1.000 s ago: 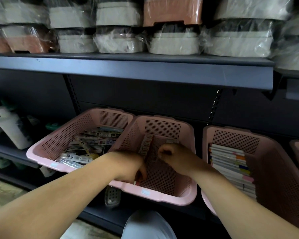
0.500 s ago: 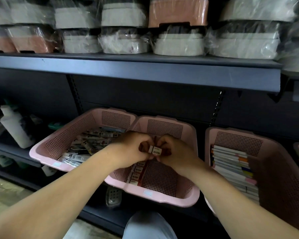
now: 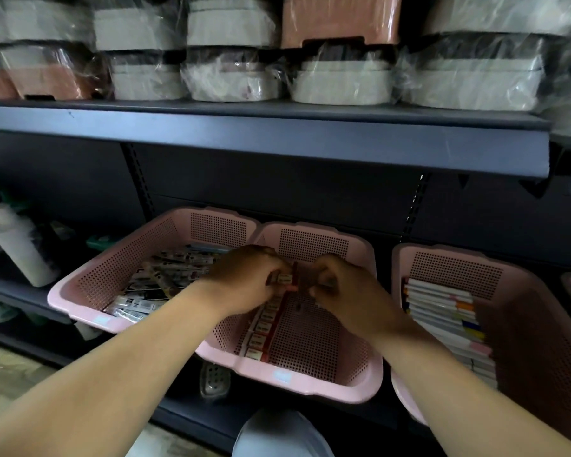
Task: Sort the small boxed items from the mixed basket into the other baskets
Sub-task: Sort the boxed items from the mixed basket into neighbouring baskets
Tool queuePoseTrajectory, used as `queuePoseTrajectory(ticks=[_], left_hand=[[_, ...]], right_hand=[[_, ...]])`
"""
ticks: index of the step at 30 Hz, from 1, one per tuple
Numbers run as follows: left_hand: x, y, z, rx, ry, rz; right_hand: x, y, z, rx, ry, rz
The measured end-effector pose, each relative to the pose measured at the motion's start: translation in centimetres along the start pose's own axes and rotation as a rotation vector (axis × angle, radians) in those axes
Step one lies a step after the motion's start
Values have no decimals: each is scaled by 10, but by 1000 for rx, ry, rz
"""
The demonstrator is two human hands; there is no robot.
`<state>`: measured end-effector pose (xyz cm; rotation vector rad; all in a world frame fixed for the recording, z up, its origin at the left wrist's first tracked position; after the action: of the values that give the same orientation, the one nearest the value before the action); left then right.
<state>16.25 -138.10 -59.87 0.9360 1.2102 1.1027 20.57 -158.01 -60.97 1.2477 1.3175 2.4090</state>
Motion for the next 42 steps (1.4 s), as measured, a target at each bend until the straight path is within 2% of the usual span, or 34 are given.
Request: queuePoseTrajectory(ticks=[5, 14, 23, 27, 31, 35, 37, 40, 42], left_hand=[[18, -9, 45, 75, 96, 131], [26, -43, 103, 121, 236, -9], [38, -64, 114, 124, 568, -487], [33, -62, 108, 102, 653, -633], [31, -60, 106, 68, 713, -674], [33, -61, 109, 113, 617, -571], [31, -60, 112, 151, 461, -408], [20, -48, 109, 101, 259, -199], [5, -35, 103, 102, 127, 29]], right_hand=[[-14, 19, -14, 52, 8, -232], [-26, 12, -14, 73, -27, -256], [-30, 9, -15, 59, -11, -279], [-30, 9, -15, 46, -6, -273], [-32, 7, -15, 51, 1, -287], [-34, 7, -15, 54, -2, -266], [-34, 9, -15, 66, -19, -229], [-33, 15, -13, 66, -55, -114], [-33, 23, -12, 35, -83, -33]])
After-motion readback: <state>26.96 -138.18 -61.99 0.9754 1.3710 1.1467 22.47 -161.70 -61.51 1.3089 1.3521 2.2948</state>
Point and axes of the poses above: each hand's wrist, its own z-axis towards the middle knuckle, its own y-axis out of the back of the hand, x = y × z, the point moved 3 cm from there along z, towards the middle knuckle, and after that the axes turned 8 degrees about y, right-handed, at the moved point
